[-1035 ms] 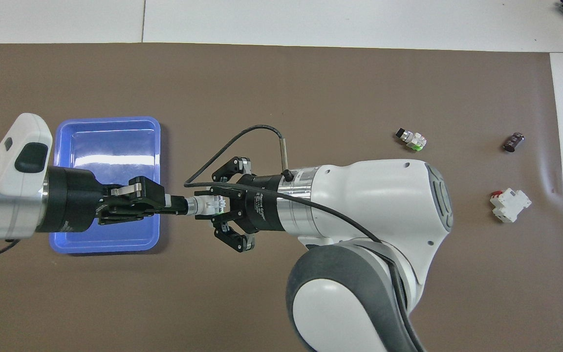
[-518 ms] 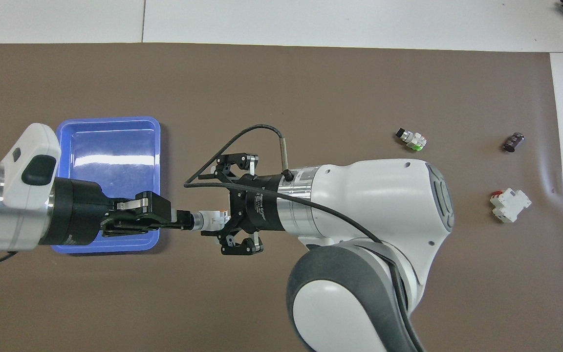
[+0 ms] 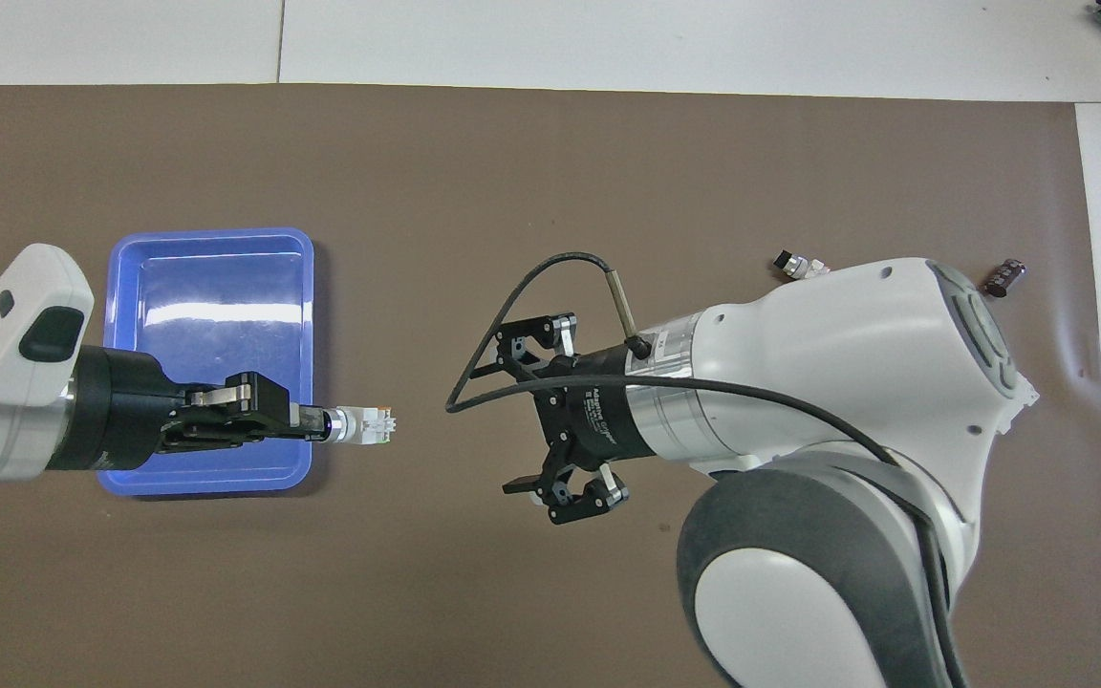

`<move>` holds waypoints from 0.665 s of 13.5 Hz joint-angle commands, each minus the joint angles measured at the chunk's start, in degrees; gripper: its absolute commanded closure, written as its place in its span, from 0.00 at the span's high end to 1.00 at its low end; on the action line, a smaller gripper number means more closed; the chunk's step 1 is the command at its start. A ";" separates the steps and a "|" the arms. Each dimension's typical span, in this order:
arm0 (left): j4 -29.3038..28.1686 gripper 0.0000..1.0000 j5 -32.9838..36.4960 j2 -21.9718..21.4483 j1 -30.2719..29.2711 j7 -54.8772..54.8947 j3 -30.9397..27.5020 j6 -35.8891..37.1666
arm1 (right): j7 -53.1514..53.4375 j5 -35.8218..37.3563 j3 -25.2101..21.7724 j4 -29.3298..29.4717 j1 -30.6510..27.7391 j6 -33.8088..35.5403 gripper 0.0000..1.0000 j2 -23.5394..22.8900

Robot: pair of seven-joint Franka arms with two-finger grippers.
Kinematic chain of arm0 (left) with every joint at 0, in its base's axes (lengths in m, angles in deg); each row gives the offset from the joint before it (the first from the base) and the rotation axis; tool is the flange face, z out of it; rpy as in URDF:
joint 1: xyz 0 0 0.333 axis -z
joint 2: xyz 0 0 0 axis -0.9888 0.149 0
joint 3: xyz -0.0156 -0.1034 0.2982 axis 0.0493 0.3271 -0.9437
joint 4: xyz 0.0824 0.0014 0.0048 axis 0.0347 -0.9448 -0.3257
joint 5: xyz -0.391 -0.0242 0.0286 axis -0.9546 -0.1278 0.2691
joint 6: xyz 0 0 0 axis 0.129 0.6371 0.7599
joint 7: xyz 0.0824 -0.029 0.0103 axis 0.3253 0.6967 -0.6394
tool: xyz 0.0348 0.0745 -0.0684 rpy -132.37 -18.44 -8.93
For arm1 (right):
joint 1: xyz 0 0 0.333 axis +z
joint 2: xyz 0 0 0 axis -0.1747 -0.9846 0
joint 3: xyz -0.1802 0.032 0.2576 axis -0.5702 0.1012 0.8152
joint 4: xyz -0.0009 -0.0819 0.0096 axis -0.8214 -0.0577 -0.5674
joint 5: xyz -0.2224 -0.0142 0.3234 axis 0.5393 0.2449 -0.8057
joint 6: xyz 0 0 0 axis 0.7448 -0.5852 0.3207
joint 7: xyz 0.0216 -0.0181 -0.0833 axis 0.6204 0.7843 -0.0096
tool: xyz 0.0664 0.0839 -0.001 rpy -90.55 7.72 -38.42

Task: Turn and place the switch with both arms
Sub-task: 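Lower the switch into the blue tray and open the left gripper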

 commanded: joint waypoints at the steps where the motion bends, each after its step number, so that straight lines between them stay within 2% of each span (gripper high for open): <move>1: -6.21 0.00 5.00 -3.75 -1.77 5.27 0.32 -2.97 | -7.26 8.89 0.30 -1.85 -2.80 4.05 1.00 2.07; 5: -11.13 0.00 14.33 -3.06 -6.26 17.47 0.41 -5.42 | -18.77 19.44 0.30 -1.42 -9.04 4.68 1.00 3.13; 7: -15.35 0.00 18.37 -2.97 -6.53 21.01 0.41 -10.86 | -24.74 25.25 0.30 -1.15 -11.94 4.85 1.00 3.13; 9: -16.77 0.00 23.90 0.36 -6.44 21.46 0.41 -16.75 | -34.13 32.27 0.30 -0.71 -14.14 4.77 1.00 3.13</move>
